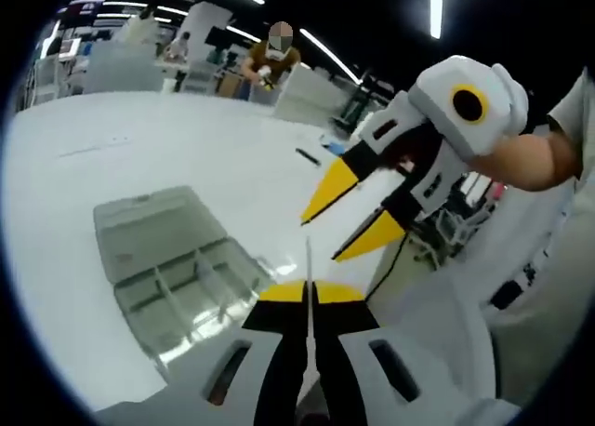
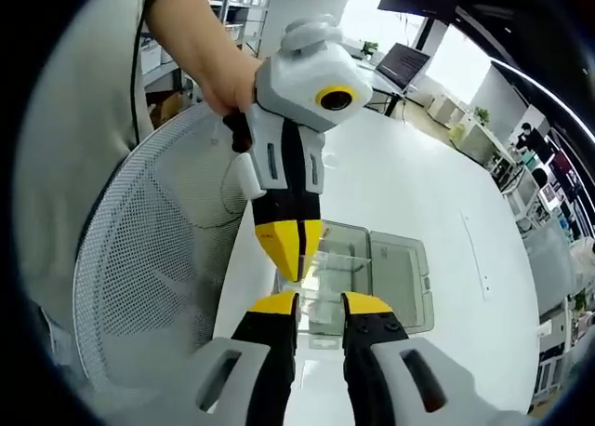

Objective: Insert the divider into the dual guide fixture by aligning both edges with the guide slots and pushing it downward to the bottom, including one-sided entry, uneven engagement, binding, and posture correction.

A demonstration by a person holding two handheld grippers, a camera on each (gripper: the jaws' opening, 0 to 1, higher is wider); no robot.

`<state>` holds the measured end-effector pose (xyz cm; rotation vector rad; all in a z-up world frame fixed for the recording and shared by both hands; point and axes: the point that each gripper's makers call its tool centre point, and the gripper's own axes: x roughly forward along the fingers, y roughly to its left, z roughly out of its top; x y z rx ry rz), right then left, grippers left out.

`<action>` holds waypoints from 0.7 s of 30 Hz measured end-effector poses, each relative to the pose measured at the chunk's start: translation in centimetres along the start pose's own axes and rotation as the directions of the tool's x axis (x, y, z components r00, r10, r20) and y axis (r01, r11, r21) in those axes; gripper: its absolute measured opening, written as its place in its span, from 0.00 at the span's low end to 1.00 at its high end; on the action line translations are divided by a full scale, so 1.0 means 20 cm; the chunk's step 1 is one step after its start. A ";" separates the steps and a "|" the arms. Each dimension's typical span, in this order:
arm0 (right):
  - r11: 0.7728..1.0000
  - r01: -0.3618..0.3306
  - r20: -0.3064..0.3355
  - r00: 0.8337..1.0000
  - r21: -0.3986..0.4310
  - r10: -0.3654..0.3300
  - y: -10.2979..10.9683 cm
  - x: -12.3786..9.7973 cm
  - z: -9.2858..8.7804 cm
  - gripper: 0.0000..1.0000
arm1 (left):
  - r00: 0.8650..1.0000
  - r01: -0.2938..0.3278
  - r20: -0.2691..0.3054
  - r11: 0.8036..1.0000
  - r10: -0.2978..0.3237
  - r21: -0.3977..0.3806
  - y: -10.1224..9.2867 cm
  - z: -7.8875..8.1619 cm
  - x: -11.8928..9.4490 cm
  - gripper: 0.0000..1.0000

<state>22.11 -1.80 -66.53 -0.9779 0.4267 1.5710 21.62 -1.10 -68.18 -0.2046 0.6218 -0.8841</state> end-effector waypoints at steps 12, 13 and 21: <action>0.996 -0.089 0.016 0.996 0.014 0.089 0.04 0.02 0.01 0.08 | 1.000 0.021 -0.010 0.989 -0.020 0.146 -0.03 0.00 0.00 0.00; 0.996 -0.092 0.015 0.996 0.014 0.092 0.04 0.02 0.01 0.07 | 1.000 0.024 -0.009 0.988 -0.023 0.153 -0.03 0.00 0.00 0.00; 0.990 -0.140 0.013 0.990 0.012 0.140 0.06 0.03 0.01 0.05 | 0.999 0.042 -0.002 0.973 -0.043 0.225 -0.06 0.02 -0.01 0.00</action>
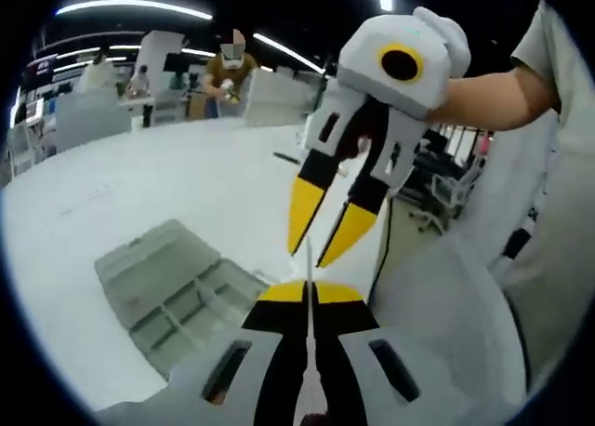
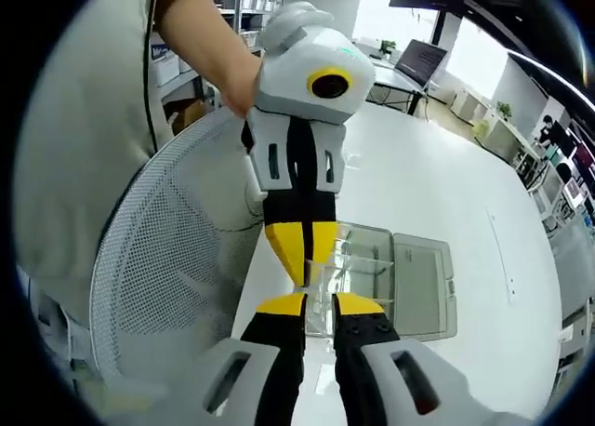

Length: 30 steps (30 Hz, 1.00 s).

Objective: Insert the divider into the dual guide fixture by aligning both edges with the guide slots and pushing it downward to the bottom, including one-sided entry, uneven engagement, binding, and posture correction.

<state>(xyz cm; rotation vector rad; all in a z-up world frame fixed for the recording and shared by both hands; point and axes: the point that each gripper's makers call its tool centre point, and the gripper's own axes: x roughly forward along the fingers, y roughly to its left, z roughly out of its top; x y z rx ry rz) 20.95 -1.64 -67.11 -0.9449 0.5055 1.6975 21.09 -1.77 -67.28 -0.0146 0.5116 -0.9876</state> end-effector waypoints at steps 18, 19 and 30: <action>0.997 -0.083 -0.005 0.997 0.003 0.083 0.02 0.00 0.02 0.01 | 0.998 0.032 0.045 0.993 -0.037 0.117 -0.03 0.06 -0.03 0.00; 0.996 -0.087 -0.005 0.996 0.005 0.087 0.02 0.00 0.02 0.01 | 0.998 0.034 0.043 0.992 -0.039 0.121 -0.03 0.06 -0.03 0.00; 0.992 -0.129 -0.011 0.992 0.013 0.129 0.06 0.00 0.03 0.00 | 0.997 0.054 0.036 0.982 -0.062 0.182 -0.06 0.06 -0.04 0.00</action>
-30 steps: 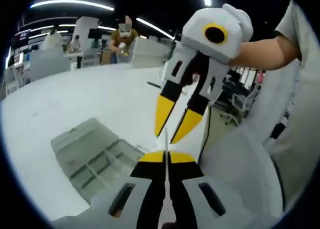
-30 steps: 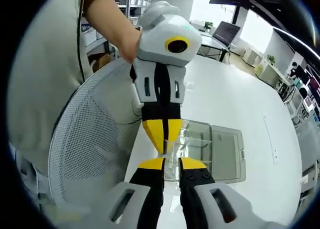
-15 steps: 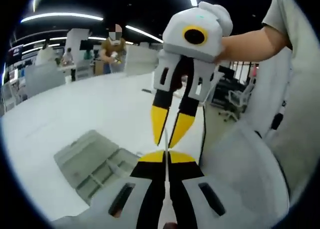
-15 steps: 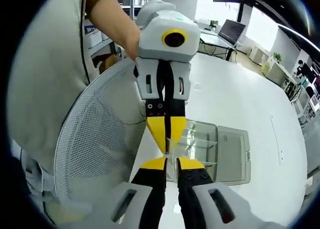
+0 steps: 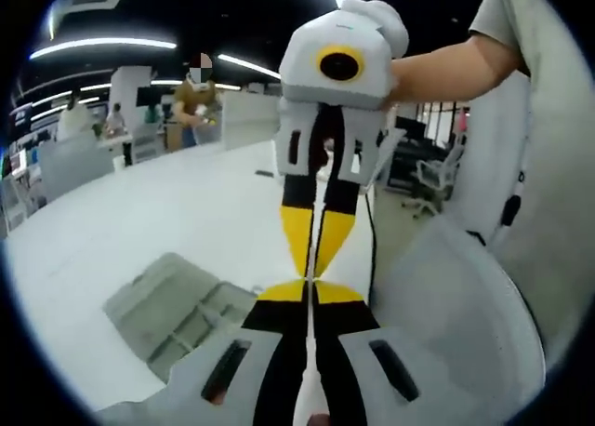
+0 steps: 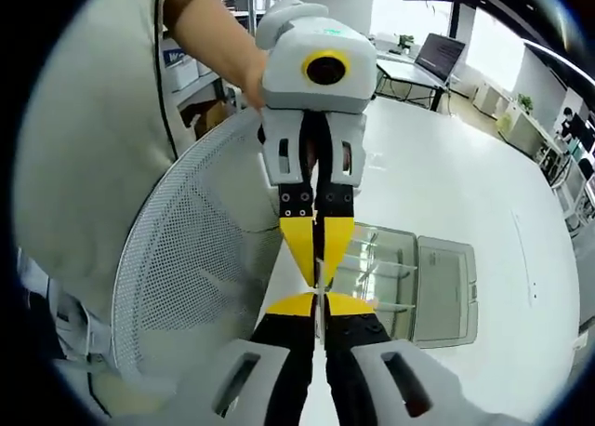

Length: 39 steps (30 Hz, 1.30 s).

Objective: Insert the divider into the dual guide fixture by aligning both edges with the guide slots and pushing it downward to the bottom, including one-sided entry, uneven engagement, binding, and posture correction.

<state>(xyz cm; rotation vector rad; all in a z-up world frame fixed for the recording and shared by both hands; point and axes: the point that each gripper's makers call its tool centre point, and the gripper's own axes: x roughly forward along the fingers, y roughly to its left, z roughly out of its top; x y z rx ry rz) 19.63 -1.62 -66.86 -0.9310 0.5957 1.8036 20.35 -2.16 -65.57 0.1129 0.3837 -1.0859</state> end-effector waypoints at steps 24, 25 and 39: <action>0.987 -0.029 -0.036 0.999 0.160 0.035 0.02 0.02 -0.01 0.00 | 0.999 0.028 -0.032 1.000 -0.028 0.001 -0.01 -0.03 0.01 0.00; 0.987 -0.028 -0.035 0.999 0.156 0.034 0.02 0.02 -0.01 0.00 | 0.999 0.029 -0.033 1.000 -0.029 0.000 -0.01 -0.04 0.01 0.00; 0.973 -0.038 -0.013 0.999 0.230 0.042 0.03 0.03 -0.01 0.00 | 0.996 0.043 -0.077 0.999 -0.044 -0.014 -0.01 -0.09 0.03 0.00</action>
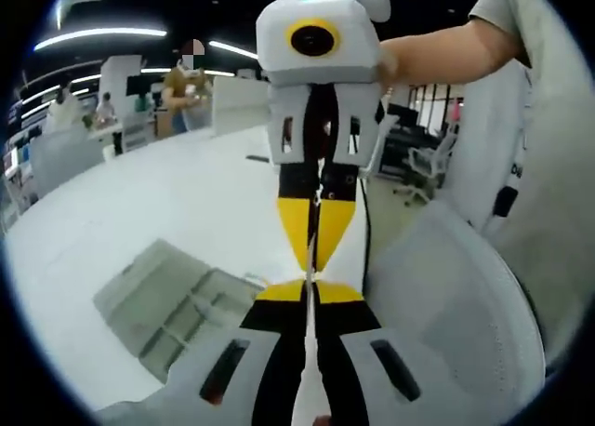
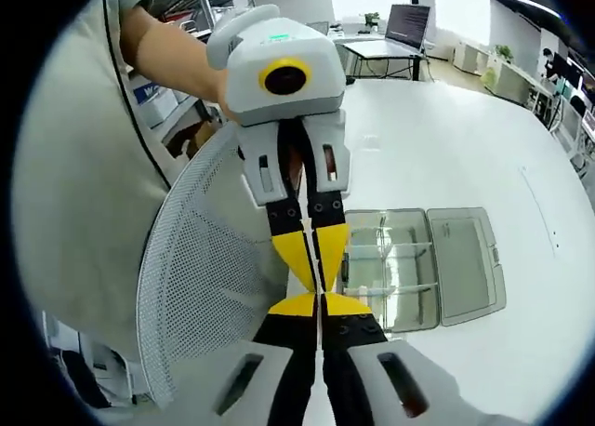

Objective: Insert the divider into the dual guide fixture by aligning both edges with the guide slots and pushing it downward to the bottom, including one-sided entry, uneven engagement, binding, and posture correction.

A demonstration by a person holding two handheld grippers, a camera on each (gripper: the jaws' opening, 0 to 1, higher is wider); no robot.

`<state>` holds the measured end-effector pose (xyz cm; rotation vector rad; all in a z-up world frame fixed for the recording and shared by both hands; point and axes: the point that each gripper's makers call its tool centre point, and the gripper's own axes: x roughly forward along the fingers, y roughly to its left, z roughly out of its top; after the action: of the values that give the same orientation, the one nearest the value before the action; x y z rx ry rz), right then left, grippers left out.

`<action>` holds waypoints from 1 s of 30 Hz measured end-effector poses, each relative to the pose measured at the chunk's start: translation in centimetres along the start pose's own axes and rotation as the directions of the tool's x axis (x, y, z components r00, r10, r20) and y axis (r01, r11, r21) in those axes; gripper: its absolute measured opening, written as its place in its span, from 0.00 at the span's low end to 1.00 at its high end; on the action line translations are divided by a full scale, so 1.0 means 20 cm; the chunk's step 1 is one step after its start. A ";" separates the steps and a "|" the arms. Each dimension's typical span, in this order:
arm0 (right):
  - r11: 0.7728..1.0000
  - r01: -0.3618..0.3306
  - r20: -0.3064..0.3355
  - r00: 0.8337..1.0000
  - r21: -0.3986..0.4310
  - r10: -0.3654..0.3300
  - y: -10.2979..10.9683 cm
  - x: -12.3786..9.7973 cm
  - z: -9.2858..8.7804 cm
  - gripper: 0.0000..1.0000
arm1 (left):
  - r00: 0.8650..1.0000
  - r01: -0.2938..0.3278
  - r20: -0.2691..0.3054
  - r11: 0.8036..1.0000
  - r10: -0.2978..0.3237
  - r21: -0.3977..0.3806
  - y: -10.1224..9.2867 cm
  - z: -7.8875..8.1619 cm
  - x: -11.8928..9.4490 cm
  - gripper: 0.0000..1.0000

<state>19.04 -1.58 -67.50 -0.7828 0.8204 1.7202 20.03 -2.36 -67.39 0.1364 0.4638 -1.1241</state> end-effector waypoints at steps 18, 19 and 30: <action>0.998 0.019 -0.050 0.999 -0.060 -0.022 -0.03 0.00 0.01 0.00 | 0.998 -0.051 -0.023 0.999 0.050 -0.012 0.03 -0.05 0.00 0.16; 0.998 0.021 -0.052 0.998 -0.062 -0.024 -0.03 0.00 0.01 0.00 | 0.998 -0.055 -0.018 0.998 0.054 -0.018 0.03 -0.04 0.00 0.16; 0.996 0.046 -0.083 0.995 -0.071 -0.052 -0.09 -0.01 -0.01 0.00 | 0.994 -0.113 -0.001 0.992 0.113 -0.050 0.07 -0.01 -0.04 0.28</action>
<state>20.89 -1.44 -67.75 -0.9213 0.7958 1.6883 20.90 -1.01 -67.49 0.1169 0.4766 -1.0003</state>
